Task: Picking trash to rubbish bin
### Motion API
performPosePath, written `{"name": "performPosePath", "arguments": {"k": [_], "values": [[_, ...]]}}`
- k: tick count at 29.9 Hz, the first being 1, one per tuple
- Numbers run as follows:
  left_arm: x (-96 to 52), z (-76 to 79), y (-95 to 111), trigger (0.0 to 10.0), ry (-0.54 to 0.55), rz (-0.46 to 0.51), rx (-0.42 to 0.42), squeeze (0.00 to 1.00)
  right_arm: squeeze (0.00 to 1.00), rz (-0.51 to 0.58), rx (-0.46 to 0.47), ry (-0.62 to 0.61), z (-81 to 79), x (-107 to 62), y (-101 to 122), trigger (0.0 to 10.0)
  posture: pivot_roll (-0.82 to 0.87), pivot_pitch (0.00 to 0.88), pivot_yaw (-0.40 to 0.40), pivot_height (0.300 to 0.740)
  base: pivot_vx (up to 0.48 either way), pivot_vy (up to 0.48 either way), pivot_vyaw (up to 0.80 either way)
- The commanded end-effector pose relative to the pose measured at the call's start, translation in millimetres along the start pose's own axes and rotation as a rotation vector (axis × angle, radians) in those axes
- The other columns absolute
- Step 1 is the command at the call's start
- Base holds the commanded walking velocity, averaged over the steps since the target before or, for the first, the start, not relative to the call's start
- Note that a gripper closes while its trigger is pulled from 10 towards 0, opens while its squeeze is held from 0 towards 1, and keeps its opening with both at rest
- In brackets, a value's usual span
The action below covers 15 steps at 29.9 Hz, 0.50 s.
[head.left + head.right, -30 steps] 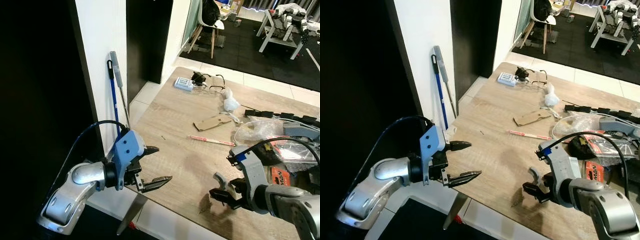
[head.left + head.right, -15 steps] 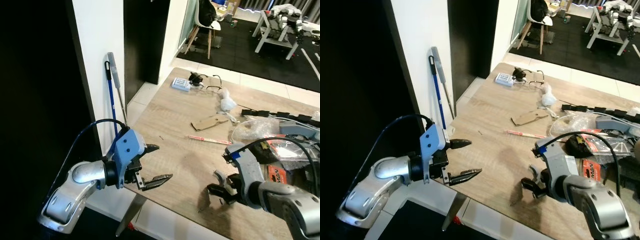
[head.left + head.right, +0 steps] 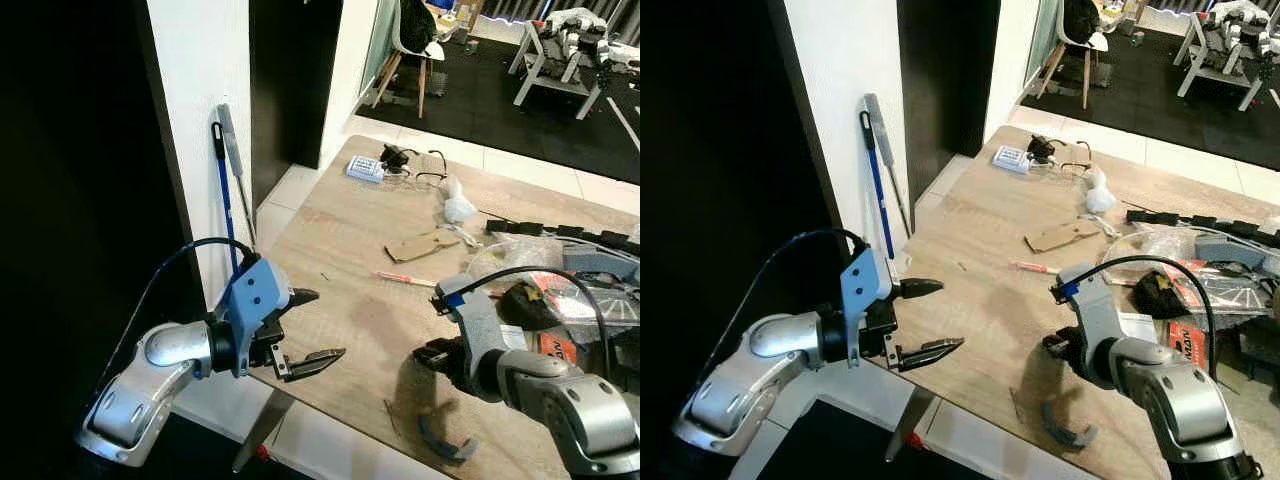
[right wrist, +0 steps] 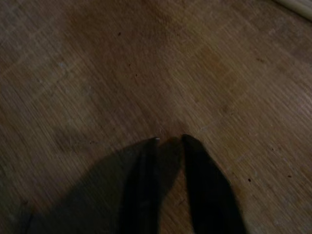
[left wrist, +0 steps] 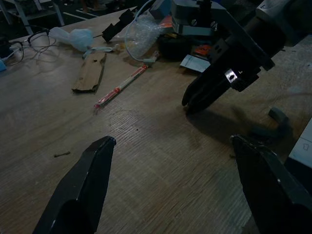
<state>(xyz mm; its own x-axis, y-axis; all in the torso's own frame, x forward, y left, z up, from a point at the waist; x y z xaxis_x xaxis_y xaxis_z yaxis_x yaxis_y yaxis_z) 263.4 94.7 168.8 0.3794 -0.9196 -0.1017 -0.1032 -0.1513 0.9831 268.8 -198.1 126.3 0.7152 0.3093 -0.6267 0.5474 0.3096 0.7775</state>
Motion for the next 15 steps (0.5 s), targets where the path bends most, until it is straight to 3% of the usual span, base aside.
{"name": "performPosePath", "arguments": {"k": [1,4,5,7,8,11,13,15], "values": [[0.3,2.3,-3.6,10.0,-0.011,-0.017,-0.010,0.00,0.00,-0.078,0.028,-0.010,0.4,6.4,-17.1,0.0,-0.01,0.098,-0.018,0.740,0.000,0.000,0.00],[0.1,0.3,-3.0,10.0,0.003,-0.016,-0.004,0.00,0.00,-0.037,0.031,-0.015,1.5,7.4,-10.3,0.0,-0.01,0.096,-0.019,0.740,0.000,0.000,0.00],[0.7,-0.1,-2.5,10.0,-0.001,-0.015,-0.003,0.00,0.00,-0.003,0.025,-0.012,1.7,8.5,-3.4,4.0,-0.01,0.097,-0.016,0.740,0.000,0.000,0.00],[0.8,0.2,-2.4,10.0,-0.005,-0.015,-0.003,0.00,0.00,0.010,0.024,-0.011,1.6,9.0,-1.3,4.5,-0.01,0.097,-0.014,0.740,0.000,0.000,0.00],[1.1,0.3,-2.3,10.0,-0.007,-0.015,-0.004,0.00,0.00,0.027,0.019,-0.008,1.1,9.6,1.1,10.0,-0.01,0.098,-0.014,0.740,0.000,0.000,0.00],[2.7,1.1,-3.0,10.0,-0.016,-0.018,-0.004,0.00,0.00,0.170,0.002,0.054,-5.7,8.1,19.3,10.0,-0.01,0.099,-0.014,0.740,0.000,0.000,0.00],[2.7,1.1,-3.6,10.0,-0.013,-0.021,0.000,0.00,0.00,0.284,0.056,0.112,-10.1,2.7,35.0,10.0,-0.01,0.097,-0.011,0.740,0.000,0.000,0.00],[1.6,-2.7,-6.5,10.0,0.030,-0.044,0.008,0.00,0.00,0.369,0.031,0.107,-9.9,-3.1,48.3,10.0,-0.02,0.094,-0.004,0.740,0.000,0.000,0.00]]}}
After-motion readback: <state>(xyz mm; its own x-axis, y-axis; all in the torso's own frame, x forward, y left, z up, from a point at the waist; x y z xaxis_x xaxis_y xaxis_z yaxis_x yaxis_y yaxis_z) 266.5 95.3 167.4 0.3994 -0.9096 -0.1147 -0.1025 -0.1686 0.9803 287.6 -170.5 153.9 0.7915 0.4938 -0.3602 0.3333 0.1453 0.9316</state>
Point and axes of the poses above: a point about 5 cm out from each wrist's last joint towards the gripper, its own x axis pointing out of the wrist towards the gripper, its own y axis along the axis of the wrist's last joint, z = x × y, the point moved 1 cm from there along x, pointing out of the wrist towards the gripper, and after that the axes turned 3 degrees about -x, right-handed, at the moved point
